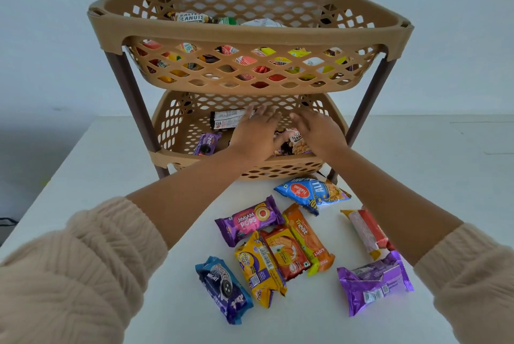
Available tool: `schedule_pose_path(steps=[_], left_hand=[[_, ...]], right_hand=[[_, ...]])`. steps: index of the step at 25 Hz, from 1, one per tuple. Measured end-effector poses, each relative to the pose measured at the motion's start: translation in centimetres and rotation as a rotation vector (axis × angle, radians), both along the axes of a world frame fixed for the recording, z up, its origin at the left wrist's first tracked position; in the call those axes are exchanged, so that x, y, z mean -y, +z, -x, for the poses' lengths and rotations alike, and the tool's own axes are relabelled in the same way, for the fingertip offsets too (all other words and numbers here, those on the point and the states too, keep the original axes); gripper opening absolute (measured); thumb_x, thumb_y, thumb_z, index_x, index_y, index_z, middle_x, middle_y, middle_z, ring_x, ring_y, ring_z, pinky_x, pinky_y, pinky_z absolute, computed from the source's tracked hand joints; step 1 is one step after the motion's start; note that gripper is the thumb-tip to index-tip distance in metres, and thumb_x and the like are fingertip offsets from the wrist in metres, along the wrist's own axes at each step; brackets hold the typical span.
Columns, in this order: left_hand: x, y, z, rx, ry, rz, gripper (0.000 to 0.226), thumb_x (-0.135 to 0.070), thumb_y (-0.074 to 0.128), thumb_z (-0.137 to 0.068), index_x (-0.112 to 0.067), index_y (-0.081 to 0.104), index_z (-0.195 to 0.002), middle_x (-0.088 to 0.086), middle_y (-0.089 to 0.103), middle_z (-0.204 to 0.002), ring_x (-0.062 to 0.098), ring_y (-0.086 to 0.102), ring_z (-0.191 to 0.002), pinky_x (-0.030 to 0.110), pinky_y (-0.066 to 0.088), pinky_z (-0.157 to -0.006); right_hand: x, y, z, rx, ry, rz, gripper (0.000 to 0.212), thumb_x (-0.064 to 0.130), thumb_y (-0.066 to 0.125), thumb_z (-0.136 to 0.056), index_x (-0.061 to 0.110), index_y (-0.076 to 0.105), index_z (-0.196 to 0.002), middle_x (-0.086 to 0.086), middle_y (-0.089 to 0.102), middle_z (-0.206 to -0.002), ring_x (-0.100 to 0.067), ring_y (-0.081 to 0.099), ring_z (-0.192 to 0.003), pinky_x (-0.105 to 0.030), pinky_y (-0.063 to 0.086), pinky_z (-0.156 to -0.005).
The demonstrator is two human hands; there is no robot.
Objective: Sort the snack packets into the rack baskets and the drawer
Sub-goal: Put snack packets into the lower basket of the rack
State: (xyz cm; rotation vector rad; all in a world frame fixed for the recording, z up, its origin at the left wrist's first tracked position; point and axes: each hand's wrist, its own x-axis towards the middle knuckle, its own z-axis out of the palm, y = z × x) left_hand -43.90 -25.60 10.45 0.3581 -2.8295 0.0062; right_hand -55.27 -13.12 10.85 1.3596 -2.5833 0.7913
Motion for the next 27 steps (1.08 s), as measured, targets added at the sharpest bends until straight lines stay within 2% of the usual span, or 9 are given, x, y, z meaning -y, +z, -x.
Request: schedule_pose_path(steps=[2,6,10,12,14,17,20,23,27], left_hand=[[-0.9,-0.1,-2.4,-0.042,-0.104,0.098,0.068,-0.055,0.024,-0.093,-0.01,0.026,-0.143,0.01,0.028,-0.152,0.022,0.012,-0.143,0.041,-0.001,-0.116],[-2.3,-1.6,-8.0,-0.054,-0.16,0.063,0.068,-0.053,0.028,-0.093,-0.013,0.016,-0.146,0.004,0.018,-0.155,0.019,0.001,-0.144,0.035,-0.006,-0.115],[-4.2,-4.1,-13.9,-0.071,-0.118,-0.047,0.065,-0.052,0.028,-0.093,-0.014,0.02,-0.145,0.004,0.023,-0.154,0.015,-0.003,-0.14,0.032,-0.003,-0.114],[-5.3,-5.6,-16.5,-0.027,-0.048,-0.147,0.074,-0.064,0.011,-0.088,-0.017,0.015,-0.146,0.001,0.018,-0.155,0.01,-0.007,-0.139,0.03,-0.005,-0.113],[-6.6,-7.2,-19.0,-0.046,0.045,-0.299,0.086,-0.073,-0.003,-0.079,-0.022,0.009,-0.146,-0.004,0.013,-0.155,0.007,-0.007,-0.139,0.029,-0.005,-0.113],[-8.7,-9.2,-22.1,-0.069,0.111,-0.461,0.083,-0.08,-0.001,-0.073,-0.034,-0.003,-0.142,-0.016,0.0,-0.149,-0.001,-0.014,-0.136,0.027,-0.007,-0.112],[-10.1,-10.9,-24.3,0.008,0.118,-0.479,0.083,-0.084,0.007,-0.07,-0.039,-0.011,-0.138,-0.023,-0.013,-0.144,-0.006,-0.024,-0.133,0.026,-0.011,-0.112],[-10.5,-12.4,-25.2,0.087,0.184,-0.413,0.099,-0.089,0.008,-0.062,-0.033,-0.007,-0.143,-0.02,-0.021,-0.144,0.001,-0.03,-0.132,0.03,-0.009,-0.111],[-10.5,-12.9,-25.4,0.078,0.236,-0.441,0.108,-0.093,0.009,-0.056,-0.032,0.008,-0.145,-0.014,-0.015,-0.149,0.014,-0.012,-0.142,0.035,-0.001,-0.113]], right_hand=[[-1.7,0.3,-1.8,-0.056,0.101,0.036,0.038,0.036,0.037,-0.097,0.013,0.057,-0.119,-0.009,0.065,-0.118,-0.025,0.058,-0.11,-0.039,0.043,-0.093],[-5.9,0.2,-5.2,-0.045,0.107,0.065,0.036,0.038,0.036,-0.097,0.019,0.056,-0.12,-0.004,0.062,-0.122,-0.021,0.052,-0.116,-0.04,0.039,-0.099],[-10.6,-2.0,-8.7,0.029,0.031,-0.05,0.036,0.038,0.038,-0.096,0.023,0.053,-0.124,-0.004,0.057,-0.129,-0.021,0.046,-0.123,-0.038,0.034,-0.104],[-12.5,-4.0,-10.5,0.068,-0.054,-0.252,0.043,0.044,0.038,-0.094,0.025,0.046,-0.131,-0.003,0.047,-0.14,-0.021,0.038,-0.132,-0.041,0.022,-0.112],[-14.1,-6.0,-12.1,0.085,-0.093,-0.396,0.048,0.047,0.039,-0.093,0.026,0.039,-0.136,-0.002,0.04,-0.146,-0.021,0.031,-0.136,-0.043,0.017,-0.115],[-15.5,-8.1,-14.5,0.104,-0.07,-0.403,0.048,0.044,0.042,-0.093,0.026,0.037,-0.137,-0.001,0.041,-0.145,-0.02,0.034,-0.134,-0.04,0.018,-0.114],[-16.0,-9.1,-16.1,0.16,-0.072,-0.362,0.047,0.042,0.037,-0.095,0.026,0.032,-0.139,-0.001,0.044,-0.143,-0.018,0.041,-0.131,-0.04,0.014,-0.115],[-16.1,-9.6,-16.7,0.106,-0.103,-0.351,0.05,0.044,0.032,-0.096,0.024,0.029,-0.142,-0.002,0.048,-0.14,-0.018,0.045,-0.128,-0.039,0.014,-0.116],[-16.2,-10.0,-17.3,0.036,-0.122,-0.326,0.052,0.045,0.032,-0.095,0.022,0.03,-0.142,-0.002,0.05,-0.138,-0.019,0.047,-0.126,-0.039,0.016,-0.116]])
